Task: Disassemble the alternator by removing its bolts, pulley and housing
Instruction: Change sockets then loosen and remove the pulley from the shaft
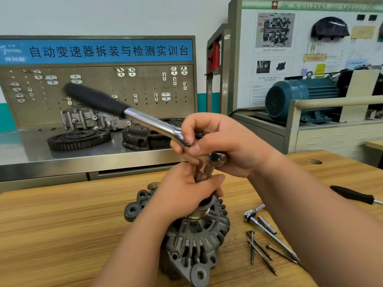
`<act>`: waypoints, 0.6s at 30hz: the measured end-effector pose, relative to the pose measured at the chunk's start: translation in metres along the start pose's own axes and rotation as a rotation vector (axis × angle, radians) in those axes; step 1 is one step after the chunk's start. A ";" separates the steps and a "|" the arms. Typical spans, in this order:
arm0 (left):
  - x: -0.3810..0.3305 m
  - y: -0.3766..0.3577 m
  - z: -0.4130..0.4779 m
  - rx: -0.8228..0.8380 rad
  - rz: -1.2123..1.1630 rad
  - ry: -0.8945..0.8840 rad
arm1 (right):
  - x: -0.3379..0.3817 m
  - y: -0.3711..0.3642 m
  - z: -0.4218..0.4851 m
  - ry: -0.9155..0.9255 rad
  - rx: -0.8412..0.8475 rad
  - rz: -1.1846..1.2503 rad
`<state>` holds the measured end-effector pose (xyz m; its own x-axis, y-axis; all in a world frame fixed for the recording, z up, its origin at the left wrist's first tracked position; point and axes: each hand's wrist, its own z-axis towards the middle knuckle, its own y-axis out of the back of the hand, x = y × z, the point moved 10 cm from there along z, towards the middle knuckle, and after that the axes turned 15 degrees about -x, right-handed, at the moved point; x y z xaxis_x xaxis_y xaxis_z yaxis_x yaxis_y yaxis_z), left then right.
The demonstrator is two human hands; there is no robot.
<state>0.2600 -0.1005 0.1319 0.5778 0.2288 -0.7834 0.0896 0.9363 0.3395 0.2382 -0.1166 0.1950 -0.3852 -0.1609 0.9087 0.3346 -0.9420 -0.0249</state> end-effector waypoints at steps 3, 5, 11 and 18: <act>-0.002 0.002 -0.001 -0.028 0.042 -0.011 | -0.004 0.031 -0.012 0.058 -0.468 0.011; -0.001 0.000 0.000 -0.046 0.100 -0.008 | -0.011 0.051 -0.027 0.065 -0.768 0.059; 0.003 -0.002 0.003 -0.034 0.075 0.001 | -0.014 0.056 -0.028 0.064 -0.847 0.117; 0.002 0.003 -0.001 -0.054 -0.027 -0.009 | -0.001 -0.008 -0.008 -0.032 0.056 0.061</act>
<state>0.2601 -0.0968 0.1312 0.5827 0.2013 -0.7874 0.0611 0.9553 0.2894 0.2288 -0.1117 0.1914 -0.3358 -0.2068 0.9189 0.4040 -0.9129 -0.0578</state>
